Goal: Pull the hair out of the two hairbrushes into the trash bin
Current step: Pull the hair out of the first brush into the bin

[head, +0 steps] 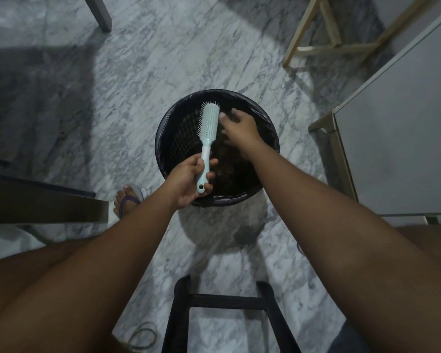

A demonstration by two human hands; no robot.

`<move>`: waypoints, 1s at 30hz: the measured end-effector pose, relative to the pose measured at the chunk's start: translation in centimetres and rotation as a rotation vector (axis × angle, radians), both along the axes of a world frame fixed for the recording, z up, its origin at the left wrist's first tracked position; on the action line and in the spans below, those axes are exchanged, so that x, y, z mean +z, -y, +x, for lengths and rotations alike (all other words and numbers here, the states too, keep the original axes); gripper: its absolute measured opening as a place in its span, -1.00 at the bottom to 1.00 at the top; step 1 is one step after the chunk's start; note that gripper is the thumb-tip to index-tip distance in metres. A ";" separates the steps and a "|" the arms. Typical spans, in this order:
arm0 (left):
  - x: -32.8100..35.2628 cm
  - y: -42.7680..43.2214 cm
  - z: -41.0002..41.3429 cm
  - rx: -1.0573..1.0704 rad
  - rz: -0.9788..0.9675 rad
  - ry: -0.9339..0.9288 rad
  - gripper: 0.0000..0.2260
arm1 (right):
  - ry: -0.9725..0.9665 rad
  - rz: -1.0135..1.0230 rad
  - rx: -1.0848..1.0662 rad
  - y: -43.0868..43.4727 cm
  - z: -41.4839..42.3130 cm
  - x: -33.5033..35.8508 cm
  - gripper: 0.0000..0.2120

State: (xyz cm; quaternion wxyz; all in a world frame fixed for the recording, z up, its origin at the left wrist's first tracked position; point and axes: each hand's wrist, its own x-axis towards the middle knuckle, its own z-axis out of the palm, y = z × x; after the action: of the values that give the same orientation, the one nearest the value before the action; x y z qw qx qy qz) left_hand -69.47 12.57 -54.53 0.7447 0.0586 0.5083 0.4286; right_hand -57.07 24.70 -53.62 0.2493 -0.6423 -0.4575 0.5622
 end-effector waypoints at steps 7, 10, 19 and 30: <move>-0.1 0.0 0.5 -0.026 0.014 -0.027 -0.72 | -0.077 0.020 -0.039 -0.3 -0.3 -0.1 -0.78; -0.2 0.0 0.4 -0.028 0.010 -0.037 -0.73 | 0.048 0.111 0.011 -0.7 0.1 0.4 -0.77; -0.5 0.1 -0.6 -0.002 0.008 -0.052 -0.70 | 0.105 0.253 -0.214 -2.5 1.3 -0.1 -0.80; 0.2 0.6 0.4 -0.090 0.014 0.006 -0.73 | 0.194 0.276 0.094 -2.4 -0.8 0.9 -0.72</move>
State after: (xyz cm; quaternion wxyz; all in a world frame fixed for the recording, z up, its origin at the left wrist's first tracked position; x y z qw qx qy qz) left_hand -69.05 11.94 -54.38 0.7643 0.0851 0.4998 0.3984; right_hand -57.87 27.11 -52.75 0.2631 -0.6310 -0.5817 0.4406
